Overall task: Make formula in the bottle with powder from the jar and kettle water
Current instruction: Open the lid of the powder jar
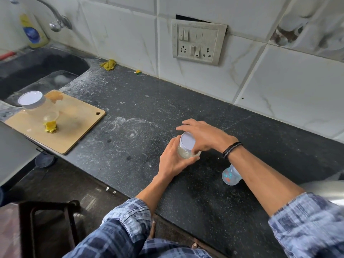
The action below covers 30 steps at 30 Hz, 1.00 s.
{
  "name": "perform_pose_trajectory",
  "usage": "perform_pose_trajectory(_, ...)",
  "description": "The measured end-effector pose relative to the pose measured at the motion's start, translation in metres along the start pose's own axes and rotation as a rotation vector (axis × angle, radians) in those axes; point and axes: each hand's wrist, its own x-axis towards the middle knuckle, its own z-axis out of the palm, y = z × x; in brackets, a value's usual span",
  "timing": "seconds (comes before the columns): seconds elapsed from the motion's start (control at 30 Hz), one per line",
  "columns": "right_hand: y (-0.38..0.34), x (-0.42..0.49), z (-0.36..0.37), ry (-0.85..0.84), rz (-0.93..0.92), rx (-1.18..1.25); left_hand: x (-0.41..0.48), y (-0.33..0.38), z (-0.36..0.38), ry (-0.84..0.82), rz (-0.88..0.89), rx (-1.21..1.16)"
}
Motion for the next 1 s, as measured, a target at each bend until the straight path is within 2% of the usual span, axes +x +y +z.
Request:
perform_pose_trajectory(0.1, -0.004, 0.001, 0.007, 0.087, 0.085, -0.022, 0.000, -0.001, 0.000, -0.010, 0.003, -0.007)
perform_pose_trajectory(0.27, 0.000, 0.001, 0.002, 0.007, -0.009, 0.054, 0.000, 0.000, 0.000, -0.009, -0.005, 0.015)
perform_pose_trajectory(0.4, -0.001, 0.002, 0.009, 0.104, 0.081, 0.030, 0.000, 0.000, 0.001, -0.014, -0.006, -0.006)
perform_pose_trajectory(0.53, 0.002, 0.001, 0.007, -0.011, 0.003, 0.051, 0.001, 0.001, 0.001, -0.003, -0.006, 0.013)
perform_pose_trajectory(0.67, 0.001, 0.002, 0.009, 0.078, 0.061, 0.054, 0.000, 0.000, 0.001, -0.011, -0.001, 0.002)
perform_pose_trajectory(0.8, 0.003, 0.004, 0.004, -0.039, -0.030, 0.079, 0.000, 0.001, 0.001, -0.005, -0.002, 0.022)
perform_pose_trajectory(0.93, 0.004, 0.006, 0.010, 0.088, 0.071, 0.077, 0.000, 0.000, 0.000, -0.013, -0.004, -0.004)
perform_pose_trajectory(1.0, 0.005, 0.006, 0.013, 0.062, 0.045, 0.081, -0.001, 0.000, 0.000, -0.011, -0.009, 0.002)
